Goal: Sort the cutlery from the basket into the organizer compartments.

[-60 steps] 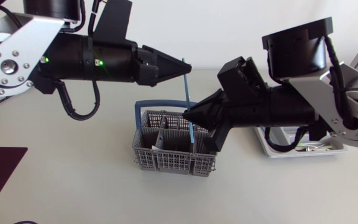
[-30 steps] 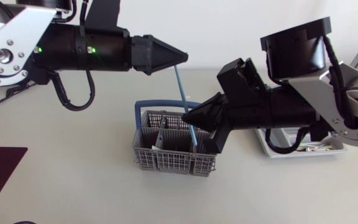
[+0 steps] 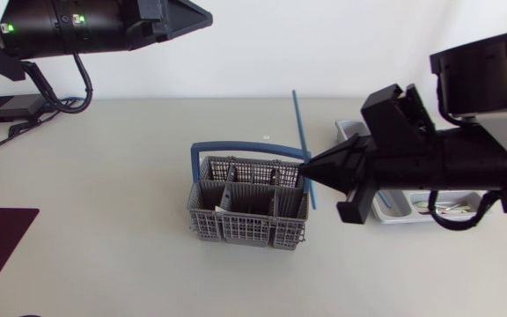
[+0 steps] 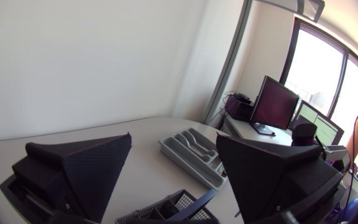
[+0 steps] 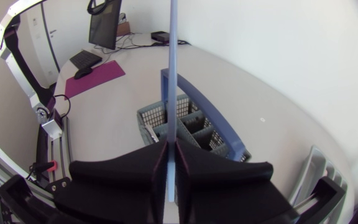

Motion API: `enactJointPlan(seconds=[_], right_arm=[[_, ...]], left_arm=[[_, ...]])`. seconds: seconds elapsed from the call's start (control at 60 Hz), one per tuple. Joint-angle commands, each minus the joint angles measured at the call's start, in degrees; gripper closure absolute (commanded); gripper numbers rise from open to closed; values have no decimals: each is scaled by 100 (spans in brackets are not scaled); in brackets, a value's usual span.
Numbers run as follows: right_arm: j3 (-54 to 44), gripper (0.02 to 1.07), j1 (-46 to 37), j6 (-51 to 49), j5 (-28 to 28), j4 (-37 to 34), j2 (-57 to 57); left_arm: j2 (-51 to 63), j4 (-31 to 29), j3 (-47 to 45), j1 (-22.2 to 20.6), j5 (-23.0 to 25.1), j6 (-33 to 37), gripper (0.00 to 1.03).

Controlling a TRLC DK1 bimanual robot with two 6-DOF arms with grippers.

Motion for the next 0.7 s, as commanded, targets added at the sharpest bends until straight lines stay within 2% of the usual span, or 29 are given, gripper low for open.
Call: enactJointPlan(seconds=[0.0, 0.1, 0.15, 0.267, 0.467, 0.683], right_arm=[[-185, 102, -453, -219, -56, -184, -203], [-193, 102, -1112, -386, -162, -360, -238], [-193, 102, -1516, -448, -276, -412, -238], [-114, 102, -2272, -606, -408, -553, -71], [70, 102, -3300, -852, -461, -597, 562], [483, 102, -4100, -1010, -355, -430, 1880]], left_arm=[[-57, -103, 66, -43, -114, 207, 5], [-136, -419, -92, -350, -641, 972, 6], [-189, -534, -215, -508, -694, 1288, 6], [-251, -885, -426, -992, -1362, 2106, 7], [-321, -1272, -760, -1590, -2382, 3037, 7], [-506, -1623, -1050, -1686, -2566, 3354, 8]])
